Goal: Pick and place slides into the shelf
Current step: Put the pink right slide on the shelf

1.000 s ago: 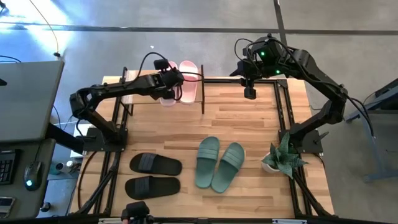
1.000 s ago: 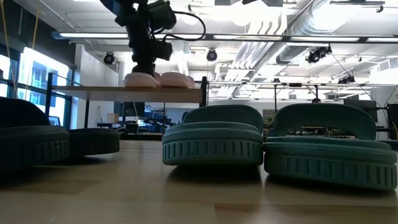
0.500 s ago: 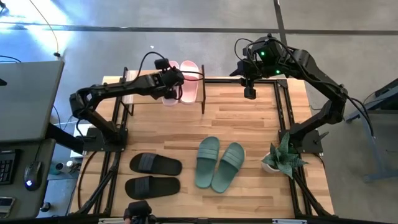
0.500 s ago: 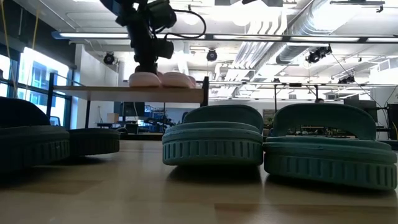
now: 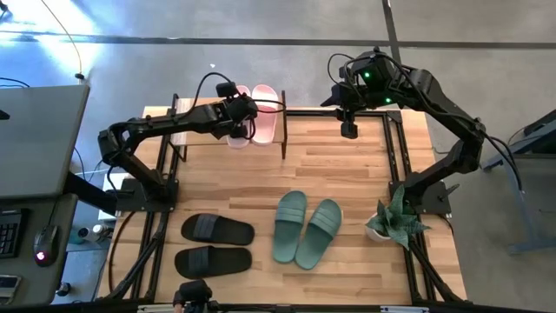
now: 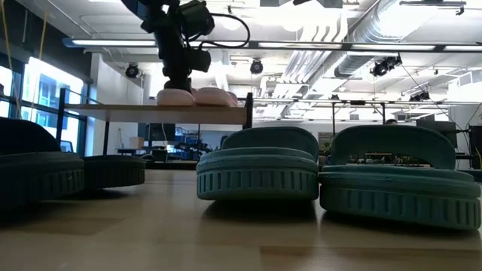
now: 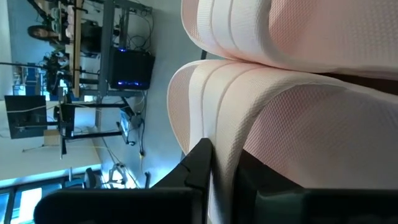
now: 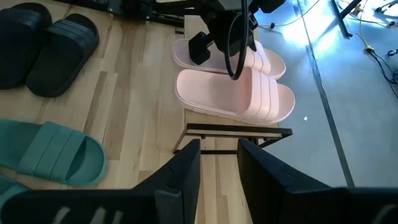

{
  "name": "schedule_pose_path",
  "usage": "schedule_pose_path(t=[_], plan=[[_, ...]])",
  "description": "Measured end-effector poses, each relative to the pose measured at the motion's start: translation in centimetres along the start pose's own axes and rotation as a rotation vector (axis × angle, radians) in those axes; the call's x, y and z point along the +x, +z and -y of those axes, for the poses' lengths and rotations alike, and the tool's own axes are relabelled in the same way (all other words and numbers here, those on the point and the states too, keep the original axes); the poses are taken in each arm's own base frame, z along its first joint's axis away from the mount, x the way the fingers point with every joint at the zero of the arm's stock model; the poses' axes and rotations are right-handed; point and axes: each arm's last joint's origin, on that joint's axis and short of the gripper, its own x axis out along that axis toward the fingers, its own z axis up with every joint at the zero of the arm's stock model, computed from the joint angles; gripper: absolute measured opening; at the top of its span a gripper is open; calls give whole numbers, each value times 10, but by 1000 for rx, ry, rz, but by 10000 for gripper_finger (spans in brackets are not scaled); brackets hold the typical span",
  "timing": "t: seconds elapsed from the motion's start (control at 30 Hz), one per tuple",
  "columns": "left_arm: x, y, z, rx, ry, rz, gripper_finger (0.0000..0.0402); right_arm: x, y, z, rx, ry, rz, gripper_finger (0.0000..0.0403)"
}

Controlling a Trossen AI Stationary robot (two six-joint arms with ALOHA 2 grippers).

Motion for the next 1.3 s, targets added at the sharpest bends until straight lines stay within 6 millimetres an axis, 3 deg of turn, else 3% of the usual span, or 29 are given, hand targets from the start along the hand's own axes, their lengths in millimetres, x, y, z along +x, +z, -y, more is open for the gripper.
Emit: schedule_pose_path(t=[0.2, 0.57, 0.77, 1.13, 1.3], plan=[[0, 0, 0, 0, -1, 1, 49, 0, 0, 0, 3, 0, 0, 96], [-1, -1, -1, -3, 4, -3, 138, 0, 0, 0, 3, 1, -1, 96], [-12, -8, -10, -14, 10, 10, 171, 0, 0, 0, 1, 1, -1, 96], [-18, -10, -14, -36, -23, 41, 171, 0, 0, 0, -4, 1, 0, 96], [-29, -17, -23, -119, -29, 70, 173, 0, 0, 0, 12, 9, 0, 96]])
